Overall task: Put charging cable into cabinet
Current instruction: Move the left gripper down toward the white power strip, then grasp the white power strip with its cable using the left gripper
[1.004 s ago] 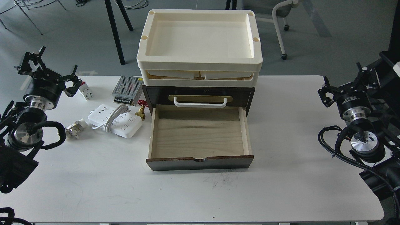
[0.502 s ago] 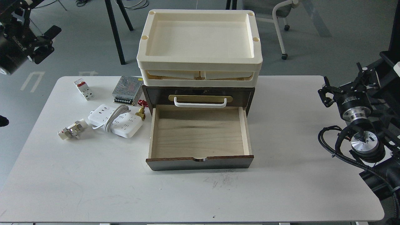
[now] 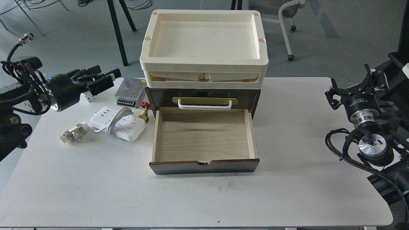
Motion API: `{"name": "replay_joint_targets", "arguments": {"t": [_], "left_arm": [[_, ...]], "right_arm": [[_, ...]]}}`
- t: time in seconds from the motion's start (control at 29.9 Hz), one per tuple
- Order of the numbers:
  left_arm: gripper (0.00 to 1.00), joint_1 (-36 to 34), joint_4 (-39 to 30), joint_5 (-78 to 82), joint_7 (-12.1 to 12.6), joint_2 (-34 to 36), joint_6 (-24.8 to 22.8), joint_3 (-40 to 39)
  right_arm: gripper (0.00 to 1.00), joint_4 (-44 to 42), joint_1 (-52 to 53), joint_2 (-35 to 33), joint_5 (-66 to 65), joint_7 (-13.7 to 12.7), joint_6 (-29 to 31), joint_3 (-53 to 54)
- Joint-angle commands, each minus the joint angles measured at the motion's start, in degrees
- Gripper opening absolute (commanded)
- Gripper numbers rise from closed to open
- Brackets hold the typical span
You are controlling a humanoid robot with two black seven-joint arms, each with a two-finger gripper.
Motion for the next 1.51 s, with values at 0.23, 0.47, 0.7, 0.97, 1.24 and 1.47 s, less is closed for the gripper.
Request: {"name": "replay_joint_targets", "arguments": {"t": [0.23,0.47,0.7,0.97,1.24,1.47], "left_arm": [[0.9,0.0,11.4,18.7,0.6,-8.0,10.3,10.2],[0.84,-0.6,18.6,21.4,0.6,-12.0,10.3,11.3],[0.79,-1.4,25.4,20.8,0.6,-15.0,10.5,11.3],[0.6,-1.7,30.2,20.5,0.6,-18.2,11.1,11.3],[0.22,-1.9,31.4,20.2,0.4,-18.2,11.0,11.3],[0.12,-3.1,32.5,19.2,0.3,-18.3,11.1,11.3]], "right_arm": [[1.0,0.0,0.0,0.0,0.0,0.0,0.0,0.0],[1.0,0.0,0.0,0.0,0.0,0.0,0.0,0.0],[1.0,0.0,0.0,0.0,0.0,0.0,0.1,0.0],[1.0,0.1,0.0,0.0,0.0,0.0,0.0,0.0],[1.0,0.1,0.0,0.0,0.0,0.0,0.0,0.0],[1.0,0.1,0.0,-0.1,0.0,0.0,0.0,0.0]]}}
